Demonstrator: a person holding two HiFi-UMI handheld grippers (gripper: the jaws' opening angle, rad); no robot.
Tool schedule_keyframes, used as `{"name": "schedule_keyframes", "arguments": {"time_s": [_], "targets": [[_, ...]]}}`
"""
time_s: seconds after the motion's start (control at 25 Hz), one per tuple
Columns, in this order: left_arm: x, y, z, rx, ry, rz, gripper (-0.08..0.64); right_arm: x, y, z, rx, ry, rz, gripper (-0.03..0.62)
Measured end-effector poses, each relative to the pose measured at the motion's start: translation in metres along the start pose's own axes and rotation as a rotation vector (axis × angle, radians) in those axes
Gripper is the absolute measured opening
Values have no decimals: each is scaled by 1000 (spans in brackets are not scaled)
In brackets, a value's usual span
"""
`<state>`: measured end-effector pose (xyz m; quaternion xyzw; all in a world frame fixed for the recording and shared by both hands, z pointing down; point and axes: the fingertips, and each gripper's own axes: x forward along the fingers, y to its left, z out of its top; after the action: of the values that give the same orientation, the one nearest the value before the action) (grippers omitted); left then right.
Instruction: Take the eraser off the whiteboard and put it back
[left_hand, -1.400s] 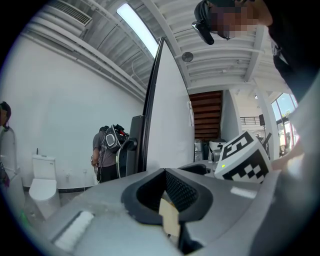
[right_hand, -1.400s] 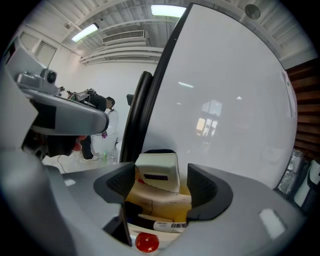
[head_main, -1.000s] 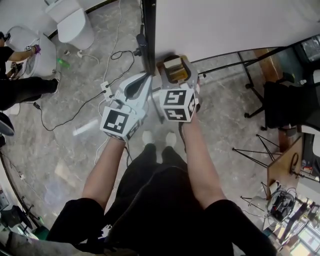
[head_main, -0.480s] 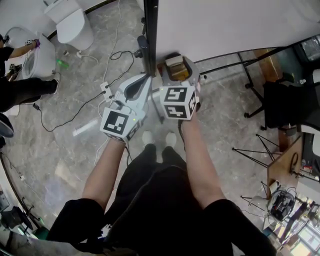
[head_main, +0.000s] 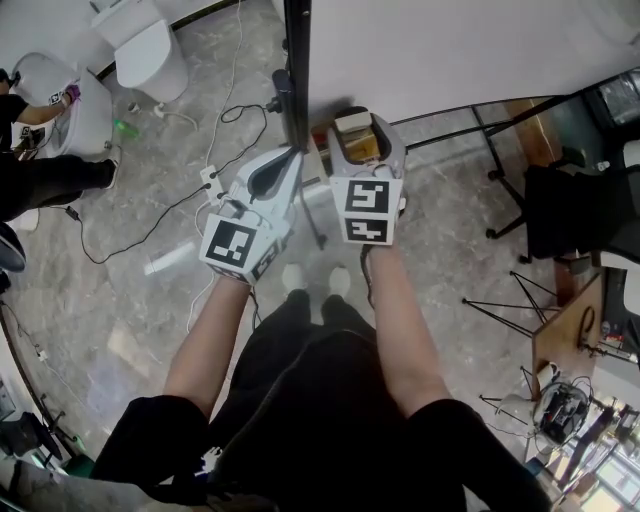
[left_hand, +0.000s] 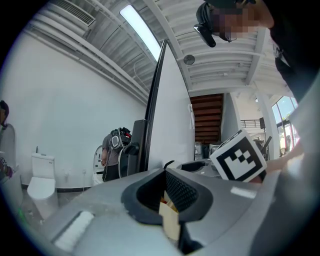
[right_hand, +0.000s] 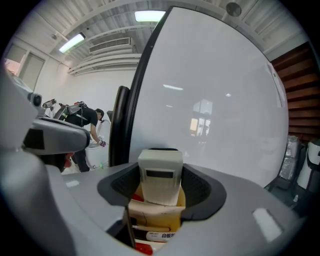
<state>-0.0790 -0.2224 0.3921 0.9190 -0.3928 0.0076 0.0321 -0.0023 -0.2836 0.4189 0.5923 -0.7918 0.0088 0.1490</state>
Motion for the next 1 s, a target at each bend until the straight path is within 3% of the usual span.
{"name": "schedule_keyframes", "arguments": {"time_s": [0.4,1.0], "targets": [[-3,-16,15,20,-24,19,4,-27,1,35,-16,-117,54,265],[-12,-34,33,36,-55,63,3,-79,-2,65,-21,-211,111,265]]}}
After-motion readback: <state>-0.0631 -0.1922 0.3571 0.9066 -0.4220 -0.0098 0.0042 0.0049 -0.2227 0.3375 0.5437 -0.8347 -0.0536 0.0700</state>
